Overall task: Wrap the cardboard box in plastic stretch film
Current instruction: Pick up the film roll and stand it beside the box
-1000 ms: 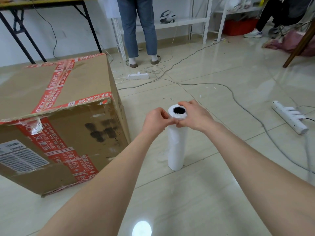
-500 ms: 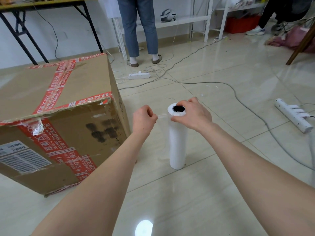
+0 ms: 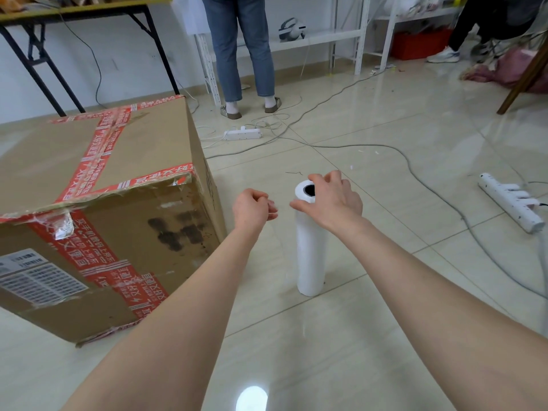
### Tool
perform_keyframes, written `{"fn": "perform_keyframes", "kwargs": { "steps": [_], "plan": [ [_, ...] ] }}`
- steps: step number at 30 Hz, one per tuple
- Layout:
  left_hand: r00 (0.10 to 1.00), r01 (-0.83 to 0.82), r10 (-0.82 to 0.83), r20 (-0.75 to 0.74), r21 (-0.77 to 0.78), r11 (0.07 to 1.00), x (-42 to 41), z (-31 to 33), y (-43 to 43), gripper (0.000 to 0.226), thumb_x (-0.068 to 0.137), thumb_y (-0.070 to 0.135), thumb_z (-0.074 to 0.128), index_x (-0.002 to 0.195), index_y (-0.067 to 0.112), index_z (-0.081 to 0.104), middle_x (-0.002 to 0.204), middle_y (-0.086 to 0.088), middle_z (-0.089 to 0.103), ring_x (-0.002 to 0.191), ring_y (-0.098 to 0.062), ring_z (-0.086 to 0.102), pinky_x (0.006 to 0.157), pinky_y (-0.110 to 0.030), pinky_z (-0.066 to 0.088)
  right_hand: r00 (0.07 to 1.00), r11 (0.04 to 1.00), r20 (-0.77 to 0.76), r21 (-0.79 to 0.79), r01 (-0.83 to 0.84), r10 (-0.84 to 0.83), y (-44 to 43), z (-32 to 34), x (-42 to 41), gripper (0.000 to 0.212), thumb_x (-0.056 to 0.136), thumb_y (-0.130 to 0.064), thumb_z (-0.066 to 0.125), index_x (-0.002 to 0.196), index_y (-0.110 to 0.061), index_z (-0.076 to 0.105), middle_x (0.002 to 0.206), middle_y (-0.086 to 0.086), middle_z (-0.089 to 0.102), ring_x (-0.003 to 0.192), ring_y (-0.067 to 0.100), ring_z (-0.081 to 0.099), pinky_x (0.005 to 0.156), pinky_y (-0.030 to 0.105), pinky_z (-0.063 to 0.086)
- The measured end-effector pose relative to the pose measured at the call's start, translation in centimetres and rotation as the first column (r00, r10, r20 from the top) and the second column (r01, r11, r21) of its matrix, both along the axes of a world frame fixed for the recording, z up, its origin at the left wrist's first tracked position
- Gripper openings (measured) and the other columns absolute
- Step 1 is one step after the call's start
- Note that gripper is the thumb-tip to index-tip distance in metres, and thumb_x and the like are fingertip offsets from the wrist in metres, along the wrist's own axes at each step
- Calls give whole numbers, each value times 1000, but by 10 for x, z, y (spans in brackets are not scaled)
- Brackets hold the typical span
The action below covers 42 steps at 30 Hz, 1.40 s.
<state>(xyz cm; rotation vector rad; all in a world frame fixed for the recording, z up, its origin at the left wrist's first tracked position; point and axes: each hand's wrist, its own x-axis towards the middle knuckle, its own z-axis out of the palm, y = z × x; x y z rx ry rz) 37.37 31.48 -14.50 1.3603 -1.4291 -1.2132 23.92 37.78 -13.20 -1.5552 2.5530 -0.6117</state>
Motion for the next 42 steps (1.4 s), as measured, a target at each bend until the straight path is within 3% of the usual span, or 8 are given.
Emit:
{"fn": "perform_keyframes", "kwargs": {
  "steps": [4, 8, 12, 20, 26, 35, 39, 42],
  "plan": [
    [961, 141, -107, 257, -118, 983, -2, 1, -1, 30, 88, 31, 64, 100, 4, 59, 89, -9, 64, 68, -17, 63, 72, -28, 56, 999, 999, -23, 3, -38, 38, 0, 2, 4, 48, 87, -40, 53, 133, -29, 41, 134, 6, 36, 117, 31, 40, 87, 36, 37],
    [844, 226, -84, 530, -210, 951, -1, -1, -1, 15, 83, 13, 65, 94, 3, 66, 89, -9, 67, 80, -23, 61, 74, -32, 51, 999, 998, -12, 31, -50, 50, 1, 2, 3, 52, 83, -37, 53, 133, -29, 41, 140, 6, 34, 123, 31, 37, 94, 38, 35],
    [839, 212, -35, 542, -268, 940, 2, -1, 2, 11, 87, 13, 60, 83, 5, 67, 86, -11, 68, 79, -28, 65, 73, -36, 54, 998, 996, -18, 63, 68, -67, 2, 0, 4, 67, 74, -65, 55, 128, -29, 41, 129, 4, 37, 114, 29, 41, 78, 35, 35],
    [797, 117, 117, 593, -341, 933, 25, -4, -10, 16, 93, 14, 55, 88, 4, 68, 95, -11, 68, 84, -25, 58, 71, -29, 44, 998, 995, -22, 79, -62, 64, 2, 9, 4, 51, 77, -24, 52, 127, -34, 46, 135, -1, 42, 123, 29, 36, 96, 38, 35],
    [799, 72, 164, 579, -363, 929, 35, -4, -12, 15, 93, 12, 55, 83, 7, 65, 94, -10, 65, 78, -24, 58, 68, -31, 46, 996, 995, -29, 47, 84, -83, 7, 8, 0, 61, 74, -62, 58, 123, -28, 47, 124, 5, 39, 112, 28, 41, 77, 35, 37],
    [748, 43, 216, 627, -371, 928, 44, 0, -14, 13, 95, 10, 53, 88, 7, 64, 102, -11, 60, 83, -25, 57, 68, -32, 45, 996, 993, -72, 108, 51, -43, 10, 17, -4, 51, 80, -16, 52, 129, -31, 44, 132, 3, 40, 121, 29, 38, 91, 37, 34],
    [754, 61, 184, 631, -346, 936, 54, 2, -18, 14, 95, 8, 49, 90, 4, 61, 99, -14, 60, 84, -28, 61, 70, -33, 50, 996, 987, 0, 133, 89, -90, 15, 18, -12, 59, 75, -45, 60, 129, -31, 42, 131, 4, 37, 121, 30, 37, 87, 39, 35],
    [877, 25, 93, 471, -238, 971, 64, 0, -19, 16, 97, 10, 47, 83, 6, 53, 83, -10, 62, 61, -18, 64, 53, -23, 52, 990, 980, -42, 141, 139, -134, 18, 13, -12, 67, 70, -66, 59, 124, -28, 45, 131, 8, 35, 117, 31, 38, 77, 36, 35]
  ]
}}
